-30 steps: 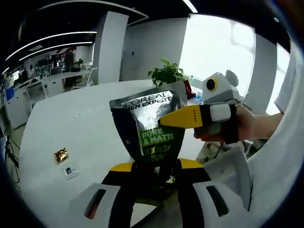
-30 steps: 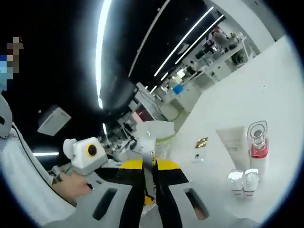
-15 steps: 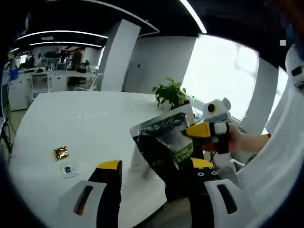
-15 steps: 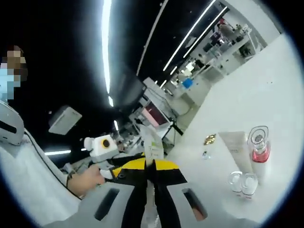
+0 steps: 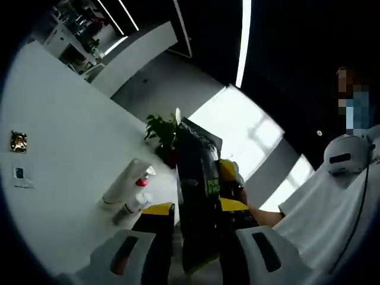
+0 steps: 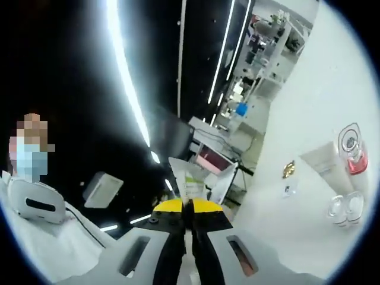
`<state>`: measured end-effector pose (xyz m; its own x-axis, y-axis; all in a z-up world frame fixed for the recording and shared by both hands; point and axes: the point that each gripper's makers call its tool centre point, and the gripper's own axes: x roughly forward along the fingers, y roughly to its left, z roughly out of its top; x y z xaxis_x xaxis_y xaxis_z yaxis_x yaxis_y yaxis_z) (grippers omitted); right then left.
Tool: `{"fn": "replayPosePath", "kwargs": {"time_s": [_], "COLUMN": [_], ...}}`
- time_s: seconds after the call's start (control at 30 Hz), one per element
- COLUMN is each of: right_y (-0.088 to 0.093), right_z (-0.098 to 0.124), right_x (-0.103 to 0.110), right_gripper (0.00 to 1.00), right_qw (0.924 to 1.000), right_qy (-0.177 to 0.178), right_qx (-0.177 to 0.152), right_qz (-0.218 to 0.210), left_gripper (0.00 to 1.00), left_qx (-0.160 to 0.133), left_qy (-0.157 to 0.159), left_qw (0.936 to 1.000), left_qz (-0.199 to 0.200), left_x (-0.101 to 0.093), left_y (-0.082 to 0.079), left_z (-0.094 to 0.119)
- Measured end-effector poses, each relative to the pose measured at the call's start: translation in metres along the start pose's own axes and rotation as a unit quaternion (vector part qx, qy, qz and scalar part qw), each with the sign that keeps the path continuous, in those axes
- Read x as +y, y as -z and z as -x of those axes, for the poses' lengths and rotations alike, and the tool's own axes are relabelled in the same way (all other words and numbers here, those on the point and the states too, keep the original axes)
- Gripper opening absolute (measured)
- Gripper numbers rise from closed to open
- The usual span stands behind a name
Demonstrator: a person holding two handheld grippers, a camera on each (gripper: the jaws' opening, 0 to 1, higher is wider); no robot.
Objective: Arrange the skincare products in the storage area until every visible bottle or jar stands upright without overlapping.
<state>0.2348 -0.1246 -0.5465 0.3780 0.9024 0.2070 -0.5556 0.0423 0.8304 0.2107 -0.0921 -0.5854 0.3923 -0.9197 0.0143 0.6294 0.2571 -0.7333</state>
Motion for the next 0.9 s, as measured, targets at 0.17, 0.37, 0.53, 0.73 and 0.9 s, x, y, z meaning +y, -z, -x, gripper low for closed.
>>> {"fn": "replayPosePath", "kwargs": {"time_s": [0.17,0.37,0.53,0.73,0.9], "right_y": [0.002,0.006,0.016,0.050,0.052], "right_z": [-0.007,-0.019,-0.024,-0.028,-0.020], "right_x": [-0.005,-0.007,-0.004,0.005,-0.004], "right_gripper": [0.02,0.05,0.22,0.25,0.11], "right_qw": [0.9995,0.9975,0.9971,0.9980,0.9934], "right_qy": [0.015,0.040,0.044,0.053,0.097], "right_qx": [-0.027,-0.052,-0.055,-0.030,-0.049], "right_qz": [-0.009,0.025,0.028,0.021,0.036], "left_gripper": [0.06,0.00,0.00,0.00,0.00], "left_qx": [-0.014,-0.031,-0.077,-0.126,-0.128], "left_qy": [-0.001,-0.006,-0.002,0.008,0.000], "left_qw": [0.9999,0.9995,0.9968,0.9899,0.9897], "left_qz": [-0.001,0.006,0.022,0.064,0.065], "left_x": [0.003,-0.002,-0.010,-0.009,-0.008], "left_y": [-0.006,-0.010,-0.023,-0.038,-0.036], "left_z": [0.018,0.033,0.039,0.044,0.045]}}
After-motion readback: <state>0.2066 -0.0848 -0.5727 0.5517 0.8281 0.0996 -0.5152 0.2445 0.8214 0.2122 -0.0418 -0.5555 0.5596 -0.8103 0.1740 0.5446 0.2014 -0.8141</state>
